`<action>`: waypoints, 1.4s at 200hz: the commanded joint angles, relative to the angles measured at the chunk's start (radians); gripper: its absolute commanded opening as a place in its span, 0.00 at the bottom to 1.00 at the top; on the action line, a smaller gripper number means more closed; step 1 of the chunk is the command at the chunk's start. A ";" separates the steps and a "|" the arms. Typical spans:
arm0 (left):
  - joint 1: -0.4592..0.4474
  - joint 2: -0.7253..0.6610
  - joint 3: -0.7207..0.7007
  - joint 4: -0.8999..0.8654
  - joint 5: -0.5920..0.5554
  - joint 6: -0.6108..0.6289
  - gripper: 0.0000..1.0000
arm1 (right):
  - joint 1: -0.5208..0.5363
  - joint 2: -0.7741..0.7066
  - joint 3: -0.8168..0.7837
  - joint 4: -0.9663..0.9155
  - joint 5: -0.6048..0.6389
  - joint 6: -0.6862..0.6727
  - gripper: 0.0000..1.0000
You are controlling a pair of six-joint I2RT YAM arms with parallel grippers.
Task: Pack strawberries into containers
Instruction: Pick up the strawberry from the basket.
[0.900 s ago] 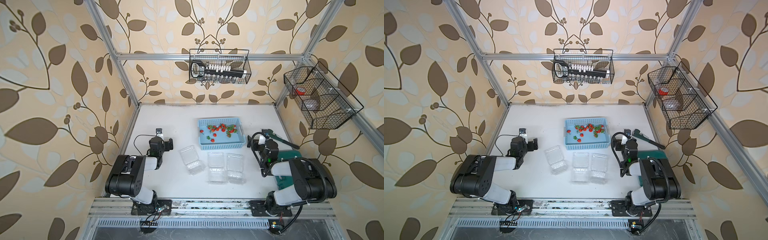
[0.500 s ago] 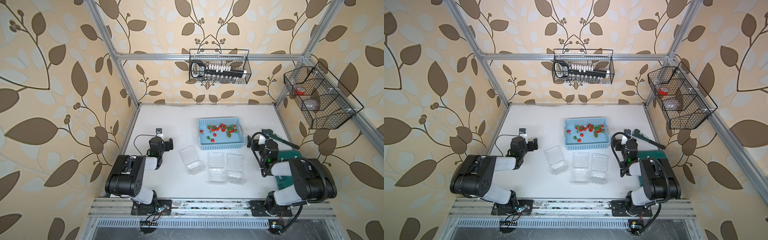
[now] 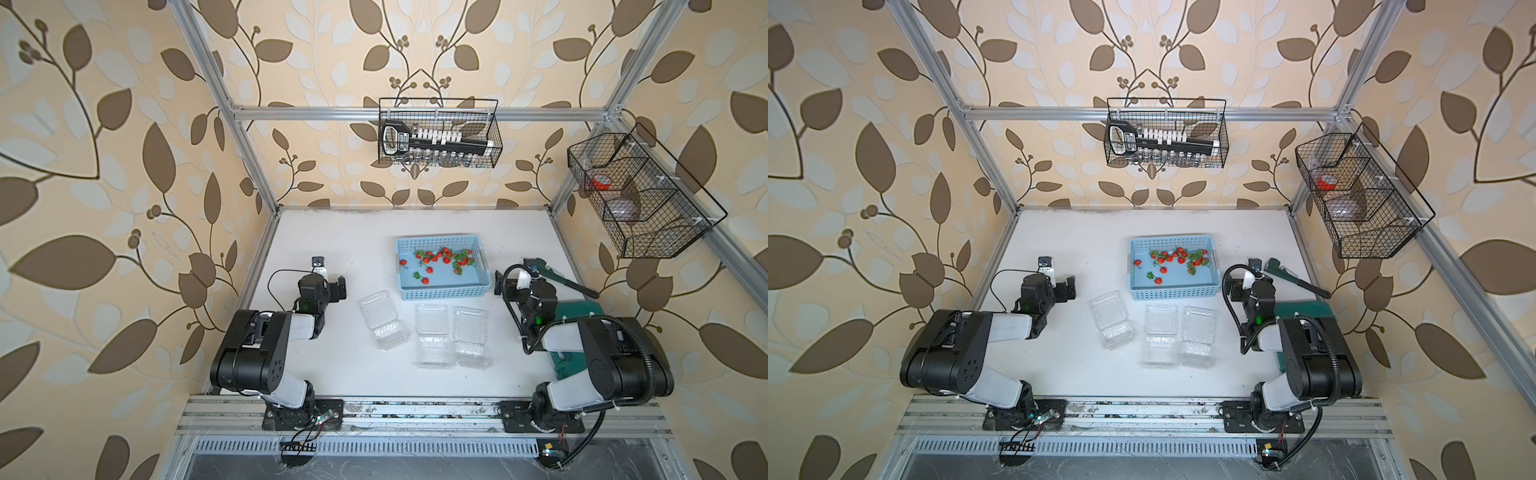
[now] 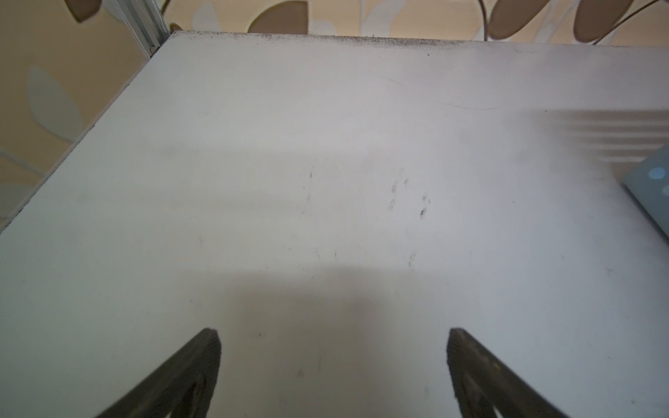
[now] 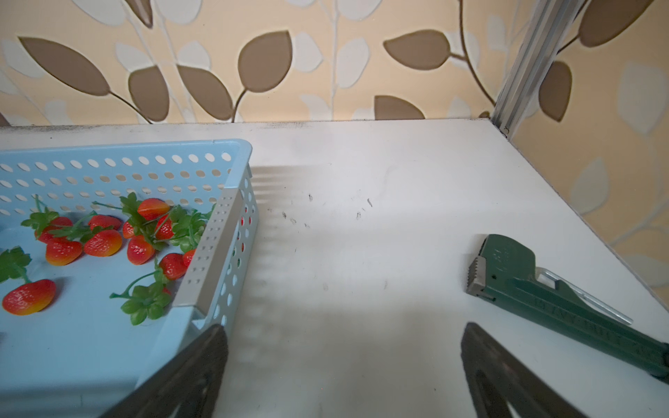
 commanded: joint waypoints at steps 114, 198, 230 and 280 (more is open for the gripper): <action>0.037 -0.002 0.040 -0.035 0.099 -0.001 0.99 | 0.002 -0.004 0.003 0.013 0.027 0.016 0.99; 0.036 -0.123 0.530 -0.658 0.236 -0.122 0.68 | 0.139 -0.108 0.527 -0.895 -0.034 -0.052 0.81; 0.037 -0.072 0.921 -1.055 0.321 -0.107 0.65 | 0.231 -0.062 0.660 -1.037 -0.070 -0.110 0.81; 0.035 -0.148 0.817 -1.037 0.449 -0.071 0.67 | 0.282 0.102 0.760 -1.006 -0.095 -0.063 0.77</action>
